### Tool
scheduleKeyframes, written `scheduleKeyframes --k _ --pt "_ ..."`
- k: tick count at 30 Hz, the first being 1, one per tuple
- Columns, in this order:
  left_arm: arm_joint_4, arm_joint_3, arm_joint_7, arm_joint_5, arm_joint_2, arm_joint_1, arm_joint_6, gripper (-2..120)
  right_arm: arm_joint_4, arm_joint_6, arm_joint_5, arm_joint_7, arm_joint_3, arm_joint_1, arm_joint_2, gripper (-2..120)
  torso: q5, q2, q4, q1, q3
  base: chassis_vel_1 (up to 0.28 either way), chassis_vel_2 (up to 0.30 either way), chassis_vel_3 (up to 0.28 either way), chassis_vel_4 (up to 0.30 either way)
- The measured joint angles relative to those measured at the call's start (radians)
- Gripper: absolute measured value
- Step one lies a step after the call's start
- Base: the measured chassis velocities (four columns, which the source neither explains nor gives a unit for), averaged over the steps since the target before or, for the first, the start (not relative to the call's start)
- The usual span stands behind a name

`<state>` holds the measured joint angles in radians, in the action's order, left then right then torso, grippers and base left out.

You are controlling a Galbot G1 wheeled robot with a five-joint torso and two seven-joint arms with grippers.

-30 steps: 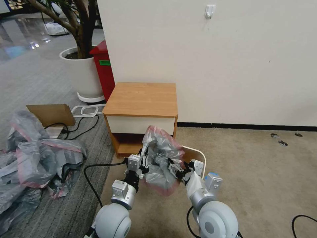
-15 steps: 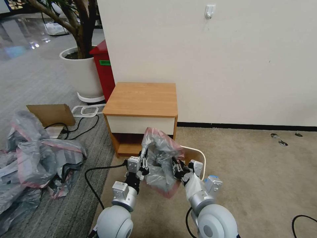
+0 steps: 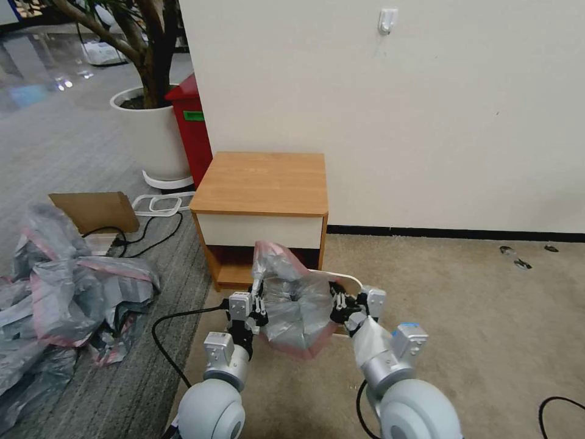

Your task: Pick up the garbage bag from the table and place it over the trash can.

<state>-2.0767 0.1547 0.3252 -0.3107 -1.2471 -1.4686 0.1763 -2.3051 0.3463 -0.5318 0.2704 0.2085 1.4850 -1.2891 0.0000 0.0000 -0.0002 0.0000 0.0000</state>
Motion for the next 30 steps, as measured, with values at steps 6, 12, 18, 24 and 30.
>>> scheduleKeyframes --k 6,12,18,24,30 --pt "-0.022 -0.003 -0.007 -0.009 0.004 -0.021 0.007 7 0.026 0.055 -0.055 0.011 0.026 -0.107 0.045 0 0.0 0.0 0.0001 0.0 0.0 0.0 0.0 0.0 0.0" --pt "-0.042 0.012 -0.026 -0.021 0.007 -0.043 0.006 7 0.096 0.175 -0.208 0.168 0.023 -0.258 0.091 0 0.0001 0.0 0.0004 0.0 0.0 0.0 0.0 0.0 0.0" --pt "-0.048 0.038 -0.04 -0.052 0.005 -0.046 0.003 7 0.111 0.269 -0.296 0.249 0.039 -0.285 0.169 0 0.0 0.0 0.0002 0.0 0.0 0.0 0.0 0.0 0.0" --pt "-0.043 0.079 -0.079 -0.125 -0.002 -0.033 -0.008 7 0.101 0.322 -0.395 0.27 0.076 -0.279 0.262 0 0.0001 0.0 0.0001 0.0 0.0 0.0 0.0 0.0 0.0" --pt "-0.006 0.114 -0.126 -0.184 -0.004 -0.019 -0.03 7 0.086 0.362 -0.51 0.268 0.112 -0.273 0.299 3 0.0001 0.0 0.0001 0.0 0.0 0.0 0.0 0.0 0.0"
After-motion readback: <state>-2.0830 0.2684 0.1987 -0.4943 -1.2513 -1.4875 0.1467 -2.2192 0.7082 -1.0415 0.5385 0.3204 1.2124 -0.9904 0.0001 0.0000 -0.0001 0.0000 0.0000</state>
